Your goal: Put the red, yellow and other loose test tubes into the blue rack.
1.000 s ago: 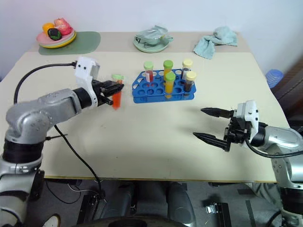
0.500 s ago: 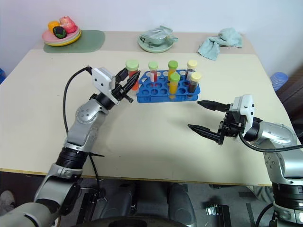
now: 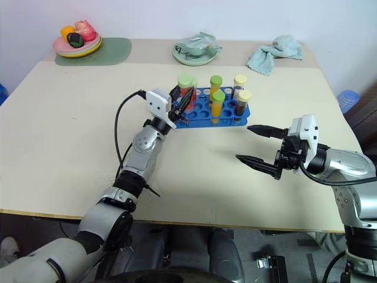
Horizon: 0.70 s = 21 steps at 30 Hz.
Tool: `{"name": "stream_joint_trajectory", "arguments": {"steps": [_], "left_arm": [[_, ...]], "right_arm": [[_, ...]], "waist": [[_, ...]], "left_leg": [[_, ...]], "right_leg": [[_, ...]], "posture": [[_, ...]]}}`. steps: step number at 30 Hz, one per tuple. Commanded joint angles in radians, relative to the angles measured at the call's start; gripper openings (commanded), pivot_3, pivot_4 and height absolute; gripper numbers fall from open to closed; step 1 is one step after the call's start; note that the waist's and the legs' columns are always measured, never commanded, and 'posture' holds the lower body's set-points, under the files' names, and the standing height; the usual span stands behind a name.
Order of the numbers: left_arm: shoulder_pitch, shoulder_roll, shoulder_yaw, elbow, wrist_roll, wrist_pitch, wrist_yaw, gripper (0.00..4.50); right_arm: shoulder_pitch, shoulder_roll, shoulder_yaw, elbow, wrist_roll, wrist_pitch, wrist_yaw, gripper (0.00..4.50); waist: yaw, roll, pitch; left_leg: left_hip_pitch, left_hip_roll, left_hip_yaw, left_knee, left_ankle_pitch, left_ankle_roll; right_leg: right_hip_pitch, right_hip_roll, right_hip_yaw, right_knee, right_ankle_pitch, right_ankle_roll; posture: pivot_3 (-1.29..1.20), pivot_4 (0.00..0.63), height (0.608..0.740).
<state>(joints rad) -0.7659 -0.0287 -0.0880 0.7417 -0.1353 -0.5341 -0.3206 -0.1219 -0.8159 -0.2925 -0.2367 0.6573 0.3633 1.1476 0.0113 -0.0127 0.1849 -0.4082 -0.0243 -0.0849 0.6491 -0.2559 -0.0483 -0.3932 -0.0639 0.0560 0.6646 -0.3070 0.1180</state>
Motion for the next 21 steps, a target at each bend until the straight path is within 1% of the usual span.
{"name": "stream_joint_trajectory", "arguments": {"steps": [1,9,21], "left_arm": [[-0.052,-0.018,0.024,0.033,0.008,-0.061,-0.005,0.84],[-0.084,-0.052,0.039,0.155,0.028,-0.106,-0.018,0.84],[-0.092,-0.07,0.046,0.204,0.047,-0.095,-0.055,0.84]], "right_arm": [[-0.001,-0.028,-0.049,-0.054,0.034,0.01,0.001,4.5],[0.028,-0.035,-0.072,-0.084,0.044,0.025,-0.017,4.5],[0.046,-0.035,-0.077,-0.101,0.049,0.026,-0.035,4.5]], "waist": [[0.0,0.0,0.0],[0.0,0.0,0.0],[0.0,0.0,0.0]], "left_leg": [[0.0,0.0,0.0,0.0,0.0,0.0],[0.0,0.0,0.0,0.0,0.0,0.0],[0.0,0.0,0.0,0.0,0.0,0.0]], "right_leg": [[0.0,0.0,0.0,0.0,0.0,0.0],[0.0,0.0,0.0,0.0,0.0,0.0],[0.001,0.0,0.0,0.0,0.0,0.0]], "posture": [[0.0,0.15,0.74],[0.0,0.15,0.74],[0.0,0.15,0.74]]}}
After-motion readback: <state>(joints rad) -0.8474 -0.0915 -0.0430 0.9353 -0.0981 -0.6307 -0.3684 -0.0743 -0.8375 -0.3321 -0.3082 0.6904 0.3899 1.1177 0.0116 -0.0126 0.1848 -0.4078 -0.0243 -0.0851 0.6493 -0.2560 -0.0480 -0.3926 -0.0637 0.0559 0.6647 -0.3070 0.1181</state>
